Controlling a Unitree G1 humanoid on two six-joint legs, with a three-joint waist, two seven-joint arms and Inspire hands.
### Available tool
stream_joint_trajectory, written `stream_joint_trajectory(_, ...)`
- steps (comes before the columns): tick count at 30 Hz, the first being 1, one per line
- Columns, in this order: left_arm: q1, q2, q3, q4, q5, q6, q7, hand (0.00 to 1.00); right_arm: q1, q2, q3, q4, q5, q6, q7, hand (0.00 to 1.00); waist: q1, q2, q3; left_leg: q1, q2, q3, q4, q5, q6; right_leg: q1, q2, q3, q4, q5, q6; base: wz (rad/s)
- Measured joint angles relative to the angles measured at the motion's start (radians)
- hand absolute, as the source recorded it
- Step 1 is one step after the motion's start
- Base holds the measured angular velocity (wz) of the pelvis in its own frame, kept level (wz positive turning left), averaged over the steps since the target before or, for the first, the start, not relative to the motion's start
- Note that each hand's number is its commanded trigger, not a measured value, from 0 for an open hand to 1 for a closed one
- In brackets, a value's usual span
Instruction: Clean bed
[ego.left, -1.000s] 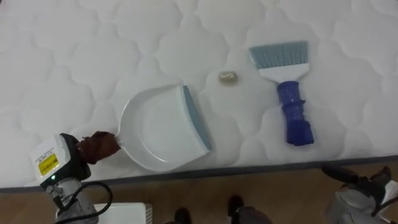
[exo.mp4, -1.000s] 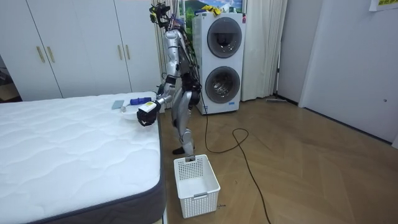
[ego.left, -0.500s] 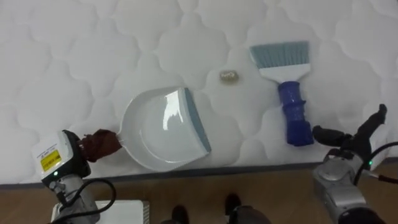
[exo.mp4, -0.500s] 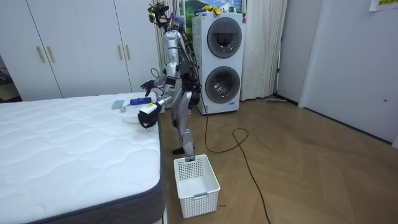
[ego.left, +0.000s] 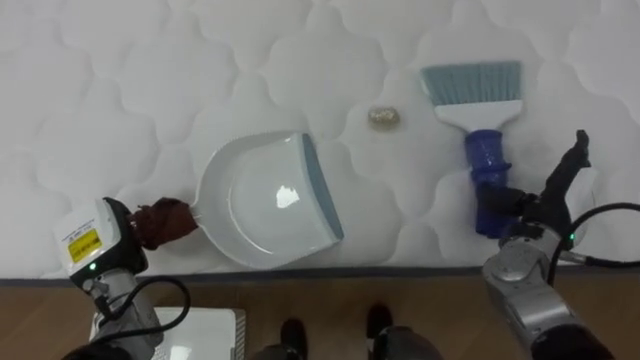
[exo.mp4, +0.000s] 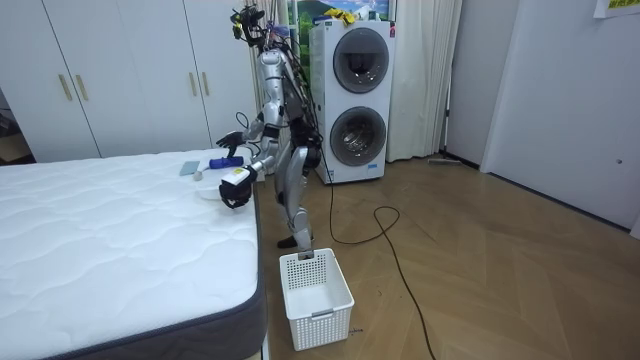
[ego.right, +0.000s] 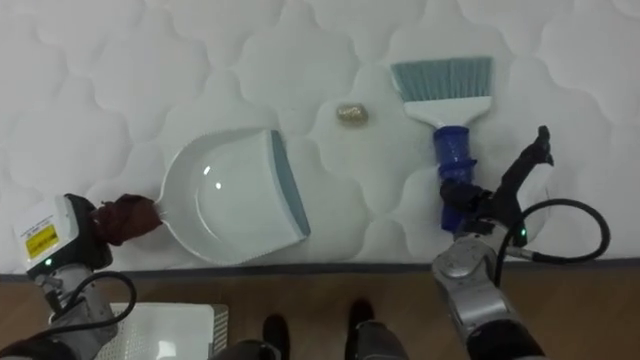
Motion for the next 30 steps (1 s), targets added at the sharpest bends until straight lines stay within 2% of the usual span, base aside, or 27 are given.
stream_joint_trajectory(6,-0.005,-0.003,-0.002,0.000,-0.002,0.012,-0.003,1.00,0.001,0.000,0.008,0.007,0.000,0.029,0.039,0.00,0.000,0.011,0.0066,0.000,-0.001,-0.001,0.000,0.000,0.000,0.000,-0.001,-0.005,0.001,0.000,0.000,0.00)
stream_joint_trajectory(18,-0.028,-0.003,-0.001,-0.020,0.017,0.042,-0.042,1.00,-0.004,-0.001,0.008,0.055,0.000,0.060,0.062,0.00,0.015,0.011,0.0064,-0.030,-0.005,-0.011,0.014,0.000,0.000,-0.022,-0.003,-0.016,0.009,-0.002,-0.001,0.02)
stream_joint_trajectory(24,-0.039,-0.003,0.000,-0.021,0.056,0.040,-0.047,1.00,-0.022,-0.001,0.008,0.106,0.000,0.062,0.103,0.00,0.022,0.011,0.0065,-0.036,-0.005,-0.017,0.036,0.000,0.000,-0.020,-0.015,-0.021,0.018,-0.007,-0.002,0.04)
stream_joint_trajectory(30,-0.042,-0.003,0.002,-0.021,0.056,0.037,-0.049,1.00,-0.032,-0.002,0.007,0.131,0.012,0.062,0.147,0.00,0.025,0.010,0.0062,-0.054,-0.005,-0.023,0.059,-0.003,0.001,-0.033,-0.009,-0.022,0.038,-0.010,-0.004,0.03)
